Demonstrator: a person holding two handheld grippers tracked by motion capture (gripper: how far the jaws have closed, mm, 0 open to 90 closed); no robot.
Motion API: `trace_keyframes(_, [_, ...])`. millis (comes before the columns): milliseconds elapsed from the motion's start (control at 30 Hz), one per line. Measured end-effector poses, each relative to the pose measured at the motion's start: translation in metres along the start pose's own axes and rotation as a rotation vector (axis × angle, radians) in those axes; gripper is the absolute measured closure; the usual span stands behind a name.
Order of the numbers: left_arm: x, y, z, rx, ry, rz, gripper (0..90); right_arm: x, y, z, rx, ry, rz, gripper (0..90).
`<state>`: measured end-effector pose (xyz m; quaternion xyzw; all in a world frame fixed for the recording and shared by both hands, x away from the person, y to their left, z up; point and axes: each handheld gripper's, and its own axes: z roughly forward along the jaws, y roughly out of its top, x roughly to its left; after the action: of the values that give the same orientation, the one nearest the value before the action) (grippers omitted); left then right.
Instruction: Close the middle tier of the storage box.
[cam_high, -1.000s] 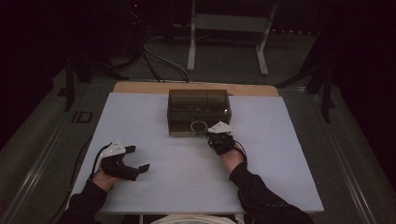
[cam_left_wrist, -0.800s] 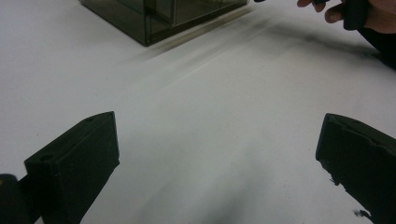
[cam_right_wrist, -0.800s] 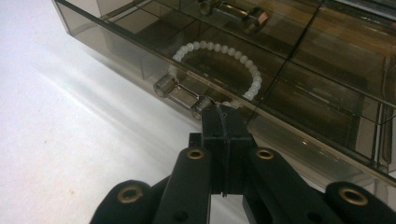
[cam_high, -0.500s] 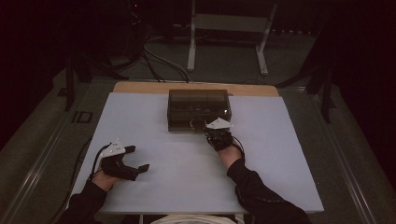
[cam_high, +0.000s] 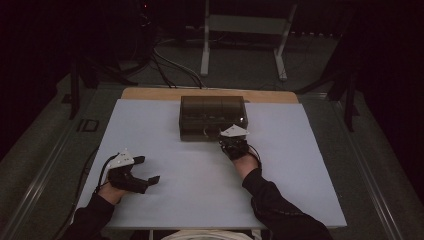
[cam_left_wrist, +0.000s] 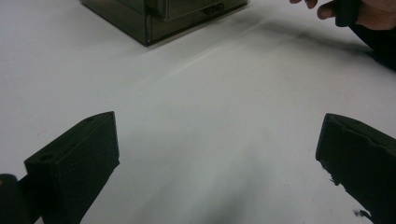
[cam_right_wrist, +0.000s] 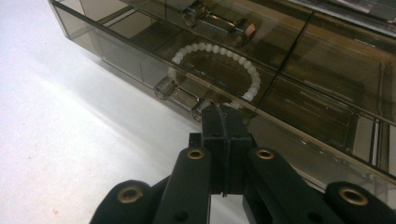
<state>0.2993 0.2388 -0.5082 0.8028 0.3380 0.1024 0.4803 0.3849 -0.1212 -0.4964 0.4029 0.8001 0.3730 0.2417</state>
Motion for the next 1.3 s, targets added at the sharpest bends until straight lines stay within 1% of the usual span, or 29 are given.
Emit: trace_keyframes(1300, [0.0,0.0,0.0,0.001,-0.002,0.001,0.9,-0.007,0.008,0.013,-0.001,-0.017,0.014,89.7])
